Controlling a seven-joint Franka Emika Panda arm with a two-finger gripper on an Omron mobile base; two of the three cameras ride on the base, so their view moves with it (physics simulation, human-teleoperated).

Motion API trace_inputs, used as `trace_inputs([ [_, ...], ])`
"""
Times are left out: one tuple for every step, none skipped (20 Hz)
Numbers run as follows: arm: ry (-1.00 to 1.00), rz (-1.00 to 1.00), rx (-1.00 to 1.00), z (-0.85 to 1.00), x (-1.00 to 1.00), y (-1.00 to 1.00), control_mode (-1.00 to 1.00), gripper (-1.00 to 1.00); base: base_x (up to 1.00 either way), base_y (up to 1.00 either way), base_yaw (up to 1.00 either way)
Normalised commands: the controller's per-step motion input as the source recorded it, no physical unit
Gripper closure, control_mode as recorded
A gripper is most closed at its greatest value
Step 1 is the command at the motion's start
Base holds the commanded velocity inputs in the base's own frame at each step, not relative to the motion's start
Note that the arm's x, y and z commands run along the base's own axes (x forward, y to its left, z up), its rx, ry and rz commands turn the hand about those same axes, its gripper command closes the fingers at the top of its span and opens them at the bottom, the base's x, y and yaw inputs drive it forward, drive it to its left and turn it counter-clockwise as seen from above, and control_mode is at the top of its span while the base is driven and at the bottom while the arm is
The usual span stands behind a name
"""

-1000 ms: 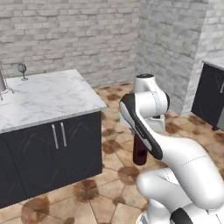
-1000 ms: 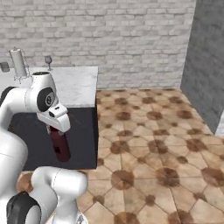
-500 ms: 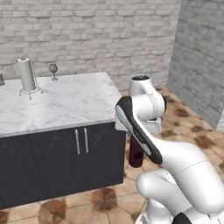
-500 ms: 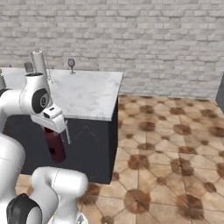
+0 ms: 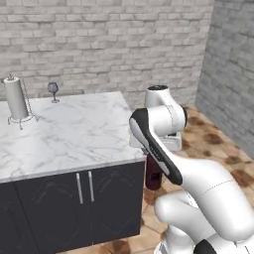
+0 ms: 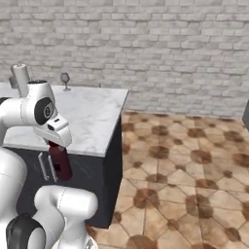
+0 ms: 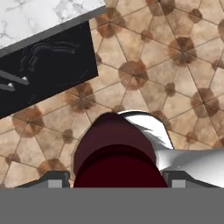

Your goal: There is a wine glass and glass cup on the dining counter. Place the wine bottle next to the wine glass and the juice bottle next to the glass cup.

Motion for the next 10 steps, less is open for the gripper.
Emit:
trace_inputs([
  [0.0,0.0,0.0,0.0,0.0,0.0,1.0,1.0,0.65,-0.51,0.03],
  [0.0,0.0,0.0,0.0,0.0,0.0,1.0,1.0,0.61,-0.55,0.0],
  [0.0,0.0,0.0,0.0,0.0,0.0,1.0,1.0,0.59,-0.56,0.0],
  [0.0,0.0,0.0,0.0,0.0,0.0,1.0,1.0,0.58,-0.57,0.0],
  [0.0,0.0,0.0,0.0,0.0,0.0,1.0,1.0,0.58,-0.56,0.0],
  [0.0,0.0,0.0,0.0,0.0,0.0,1.0,1.0,0.58,-0.57,0.0],
  [0.0,0.0,0.0,0.0,0.0,0.0,1.0,1.0,0.56,-0.57,0.0],
  [0.0,0.0,0.0,0.0,0.0,0.0,1.0,1.0,0.55,-0.59,0.0],
  [0.0,0.0,0.0,0.0,0.0,0.0,1.0,1.0,0.55,-0.59,0.0],
  [0.0,0.0,0.0,0.0,0.0,0.0,1.0,1.0,0.55,-0.59,0.0],
])
